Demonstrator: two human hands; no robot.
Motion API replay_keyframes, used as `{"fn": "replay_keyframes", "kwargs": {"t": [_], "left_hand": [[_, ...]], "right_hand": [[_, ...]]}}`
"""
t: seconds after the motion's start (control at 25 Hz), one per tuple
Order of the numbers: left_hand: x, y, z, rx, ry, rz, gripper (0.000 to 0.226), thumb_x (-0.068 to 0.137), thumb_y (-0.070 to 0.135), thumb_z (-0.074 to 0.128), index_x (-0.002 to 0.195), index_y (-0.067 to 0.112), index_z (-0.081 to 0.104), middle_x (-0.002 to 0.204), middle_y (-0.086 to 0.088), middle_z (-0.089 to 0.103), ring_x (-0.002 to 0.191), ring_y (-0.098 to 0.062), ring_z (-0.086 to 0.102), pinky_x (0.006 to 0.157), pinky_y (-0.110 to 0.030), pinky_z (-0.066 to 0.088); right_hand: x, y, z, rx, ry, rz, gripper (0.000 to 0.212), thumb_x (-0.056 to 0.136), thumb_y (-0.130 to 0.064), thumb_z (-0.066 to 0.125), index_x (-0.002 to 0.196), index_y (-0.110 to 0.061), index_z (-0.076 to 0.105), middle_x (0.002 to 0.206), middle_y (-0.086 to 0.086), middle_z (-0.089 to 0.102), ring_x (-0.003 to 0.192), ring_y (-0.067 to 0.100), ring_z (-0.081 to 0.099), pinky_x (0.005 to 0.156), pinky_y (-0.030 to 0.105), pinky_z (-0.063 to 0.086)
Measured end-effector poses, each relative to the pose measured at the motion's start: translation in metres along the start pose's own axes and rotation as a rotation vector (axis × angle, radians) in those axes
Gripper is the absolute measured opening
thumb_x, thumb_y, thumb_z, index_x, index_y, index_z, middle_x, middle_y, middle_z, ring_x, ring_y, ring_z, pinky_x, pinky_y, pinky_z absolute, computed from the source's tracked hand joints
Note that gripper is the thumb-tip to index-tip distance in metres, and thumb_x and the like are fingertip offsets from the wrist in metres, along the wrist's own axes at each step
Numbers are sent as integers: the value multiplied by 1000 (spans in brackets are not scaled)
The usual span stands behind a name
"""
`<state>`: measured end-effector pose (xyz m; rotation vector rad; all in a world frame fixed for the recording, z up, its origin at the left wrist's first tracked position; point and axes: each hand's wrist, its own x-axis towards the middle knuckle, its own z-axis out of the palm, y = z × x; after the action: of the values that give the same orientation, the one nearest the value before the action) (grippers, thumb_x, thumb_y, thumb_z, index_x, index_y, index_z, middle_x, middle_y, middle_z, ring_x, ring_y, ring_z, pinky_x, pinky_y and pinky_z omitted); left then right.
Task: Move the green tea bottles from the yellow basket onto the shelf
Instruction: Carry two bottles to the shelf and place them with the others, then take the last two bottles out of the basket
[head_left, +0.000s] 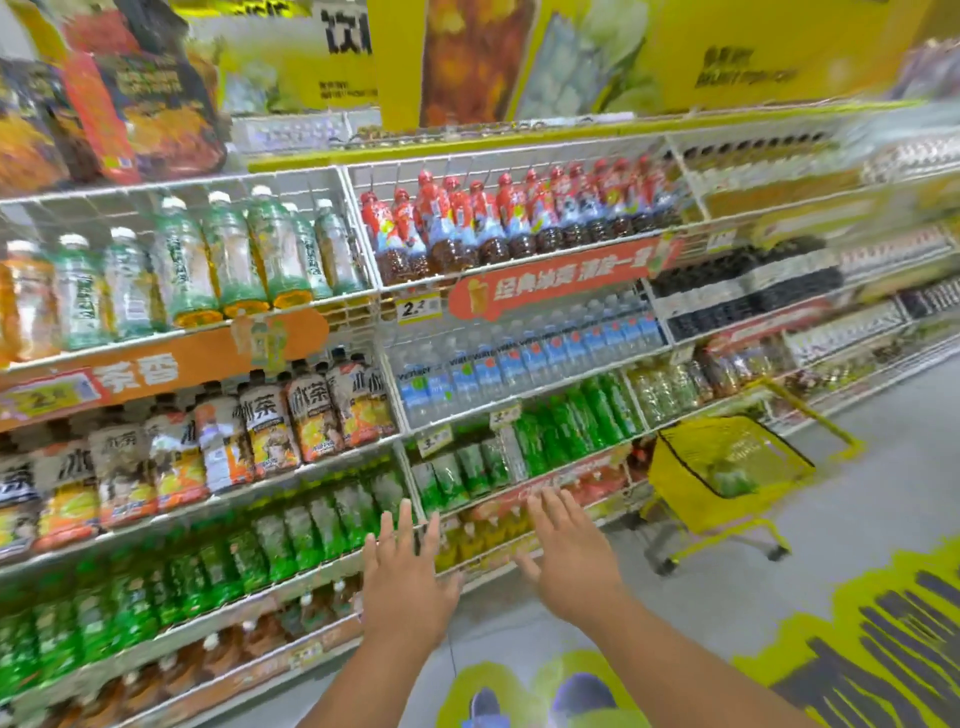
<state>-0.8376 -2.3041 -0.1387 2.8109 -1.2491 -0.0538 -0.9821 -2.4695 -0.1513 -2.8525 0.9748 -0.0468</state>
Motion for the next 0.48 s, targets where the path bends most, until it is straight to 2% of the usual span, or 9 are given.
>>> {"fn": "replay_keyframes", "kwargs": {"t": [0.12, 0.2, 0.24, 0.32, 0.36, 0.4, 0.48], "left_hand": [[-3, 57, -6, 24, 13, 82, 83, 97, 70, 32, 163, 34, -2, 170, -8, -19, 157, -34, -14, 126, -51, -5], [2, 100, -2, 17, 10, 114, 82, 97, 70, 33, 163, 33, -1, 170, -9, -17, 157, -34, -12, 126, -51, -4], [3, 123, 0, 11, 8, 124, 83, 96, 70, 37, 163, 33, 7, 171, -11, -9, 157, -36, -5, 126, -51, -1], [4, 178, 10, -7, 13, 167, 82, 85, 68, 50, 156, 27, 42, 167, -17, 24, 151, -42, 28, 120, -54, 16], [4, 206, 17, -11, -13, 202, 82, 78, 67, 54, 147, 23, 56, 160, -19, 39, 143, -45, 41, 115, -56, 24], [2, 235, 25, -13, -11, 227, 81, 76, 67, 53, 141, 20, 62, 154, -20, 47, 139, -45, 47, 112, -57, 29], [1, 296, 40, -6, 6, 281, 81, 78, 68, 46, 139, 18, 64, 151, -21, 50, 137, -45, 48, 111, -56, 29]], "right_hand": [[-32, 53, -10, 18, 31, 92, 83, 87, -65, 33, 145, -11, 55, 154, 13, 49, 141, 34, 48, 112, 44, 26], [-51, 89, -18, 17, 79, 131, 78, 89, -62, 37, 144, -10, 56, 153, 10, 49, 139, 33, 50, 113, 45, 32], [-58, 110, -22, 11, 87, 138, 77, 89, -62, 38, 145, -11, 54, 154, 9, 48, 140, 33, 49, 114, 46, 38], [-75, 164, -29, -12, 115, 176, 78, 87, -63, 37, 141, -12, 60, 147, 11, 56, 133, 34, 56, 104, 49, 52], [-84, 192, -29, -5, 108, 202, 79, 85, -64, 37, 140, -13, 61, 144, 12, 59, 131, 34, 58, 103, 49, 52], [-96, 222, -29, 3, 79, 223, 79, 85, -63, 38, 141, -13, 60, 146, 13, 57, 133, 35, 56, 107, 48, 47], [-118, 281, -32, 1, 95, 237, 79, 87, -62, 41, 146, -12, 53, 153, 13, 49, 140, 37, 48, 112, 47, 31]]}}
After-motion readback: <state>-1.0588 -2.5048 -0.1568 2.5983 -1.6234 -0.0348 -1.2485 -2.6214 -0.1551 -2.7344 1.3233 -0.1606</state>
